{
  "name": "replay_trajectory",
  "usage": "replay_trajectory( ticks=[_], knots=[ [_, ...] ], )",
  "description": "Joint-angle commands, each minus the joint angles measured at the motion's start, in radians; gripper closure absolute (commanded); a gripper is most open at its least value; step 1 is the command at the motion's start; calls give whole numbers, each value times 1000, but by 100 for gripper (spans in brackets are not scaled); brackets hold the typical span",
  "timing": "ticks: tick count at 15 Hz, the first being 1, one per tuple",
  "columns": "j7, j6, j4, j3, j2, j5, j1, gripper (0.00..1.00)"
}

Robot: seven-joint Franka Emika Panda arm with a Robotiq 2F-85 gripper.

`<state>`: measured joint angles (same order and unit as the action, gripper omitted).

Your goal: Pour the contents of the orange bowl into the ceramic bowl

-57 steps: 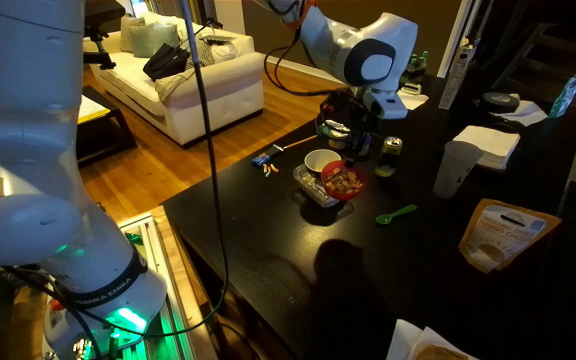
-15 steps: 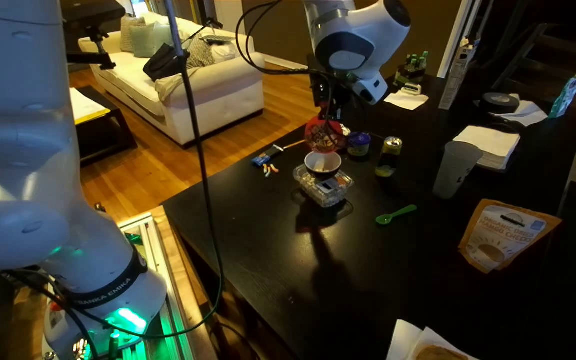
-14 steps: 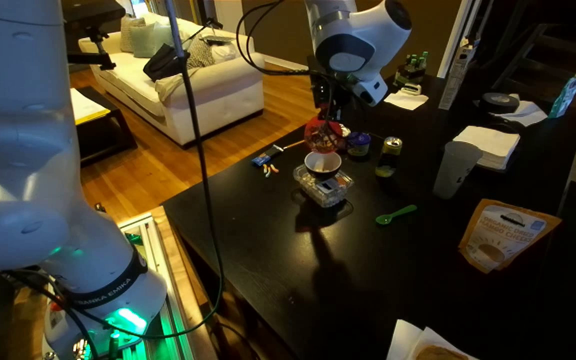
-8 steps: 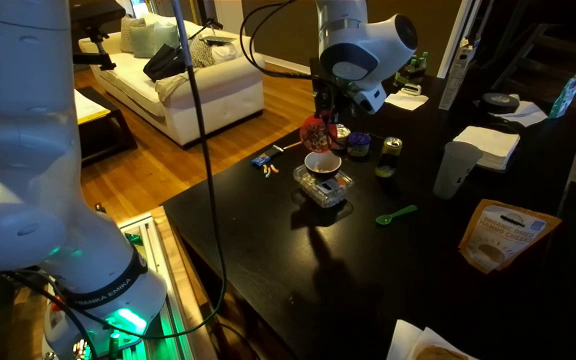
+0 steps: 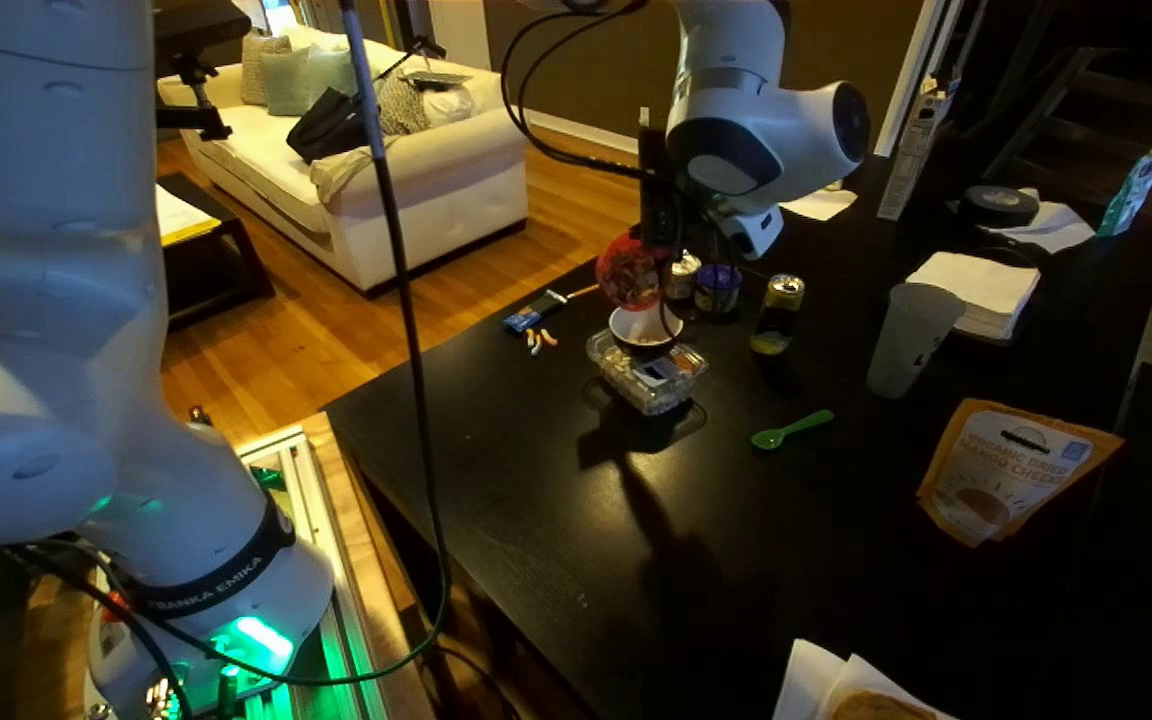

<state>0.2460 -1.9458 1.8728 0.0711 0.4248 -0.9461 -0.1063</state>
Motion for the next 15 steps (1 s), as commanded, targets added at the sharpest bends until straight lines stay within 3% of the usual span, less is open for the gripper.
replay_trajectory(
  ticks=[1, 15],
  knots=[
    [48, 81, -36, -14, 37, -57, -18, 99],
    [129, 205, -75, -50, 111, -157, -45, 99]
  ],
)
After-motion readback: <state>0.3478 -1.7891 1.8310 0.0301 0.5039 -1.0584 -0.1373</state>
